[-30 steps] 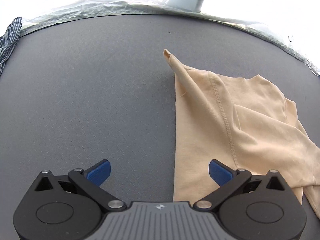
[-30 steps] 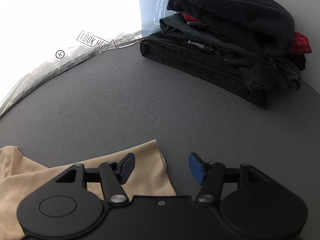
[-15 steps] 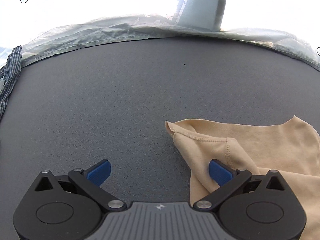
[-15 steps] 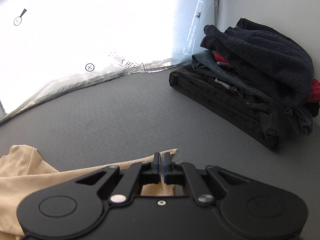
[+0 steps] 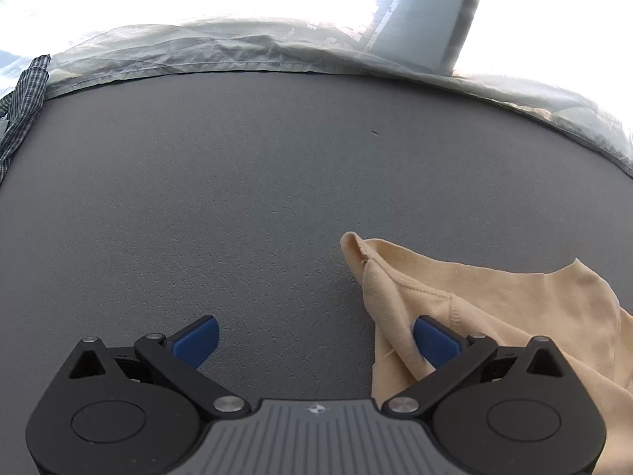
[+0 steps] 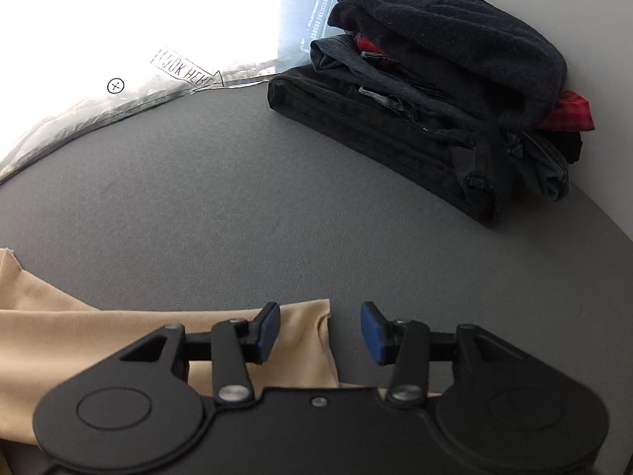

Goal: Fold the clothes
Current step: 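Pinch the shirt shoulder edge with the right gripper and pull it outward, then release the shirt and raise the right gripper above it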

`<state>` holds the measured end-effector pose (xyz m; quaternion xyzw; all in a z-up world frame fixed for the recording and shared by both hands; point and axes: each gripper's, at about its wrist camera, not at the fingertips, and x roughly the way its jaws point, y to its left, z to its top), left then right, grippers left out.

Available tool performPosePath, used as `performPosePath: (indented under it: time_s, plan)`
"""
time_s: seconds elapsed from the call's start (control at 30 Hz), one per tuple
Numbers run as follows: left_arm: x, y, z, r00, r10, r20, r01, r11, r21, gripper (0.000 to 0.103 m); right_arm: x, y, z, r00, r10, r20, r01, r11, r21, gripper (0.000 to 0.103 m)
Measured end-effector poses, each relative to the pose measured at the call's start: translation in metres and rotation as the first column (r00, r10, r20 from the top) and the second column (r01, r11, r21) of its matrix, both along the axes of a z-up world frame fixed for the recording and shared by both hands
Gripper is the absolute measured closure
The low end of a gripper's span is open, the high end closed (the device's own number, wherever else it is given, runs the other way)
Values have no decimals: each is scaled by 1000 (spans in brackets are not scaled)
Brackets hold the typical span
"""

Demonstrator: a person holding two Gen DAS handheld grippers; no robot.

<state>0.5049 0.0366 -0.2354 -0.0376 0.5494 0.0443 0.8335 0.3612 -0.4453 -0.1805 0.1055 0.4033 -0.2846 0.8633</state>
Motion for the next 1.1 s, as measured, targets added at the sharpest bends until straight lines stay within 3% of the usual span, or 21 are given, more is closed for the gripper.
performPosePath:
  time_s: [0.13,0.2,0.23,0.27,0.33,0.47,0.6,0.73,0.87,0.93,1.1]
  plan:
    - [-33,0,19,999,-24,29,25,1000,-13,0,-1,-11,-6,1000,15,10,-16,994,106,51]
    - [-60,0,25,999,-31,17,31,999,-23,0,-3,-8,-6,999,29,32,-32,993,112,54]
    - [-75,0,26,999,-33,6,33,999,-26,0,-3,-7,-7,998,48,35,-51,993,110,65]
    - [-91,0,26,999,-36,-6,36,999,-29,0,-3,-5,-7,997,67,37,-70,992,109,89]
    - [-123,1,23,999,-41,-32,40,999,-32,0,-3,-3,-3,997,68,42,-72,991,109,98]
    - [-178,7,17,997,-27,-78,24,999,-39,0,-17,-4,20,983,54,175,-91,973,210,99]
    - [-222,13,12,994,-9,-110,7,1000,-17,0,-33,7,43,944,71,323,-182,926,331,99]
    - [-251,17,8,990,0,-141,0,1000,2,0,-44,26,53,886,46,462,-319,783,534,99]
    - [-273,15,9,989,-4,-149,4,1000,-1,0,-48,57,55,842,6,540,-448,567,692,99]
    - [-284,13,8,987,-12,-158,12,1000,-5,0,-49,80,52,835,7,551,-493,455,741,99]
    - [-303,11,2,980,-21,-199,22,1000,-1,0,-67,131,24,881,2,473,-462,220,859,99]
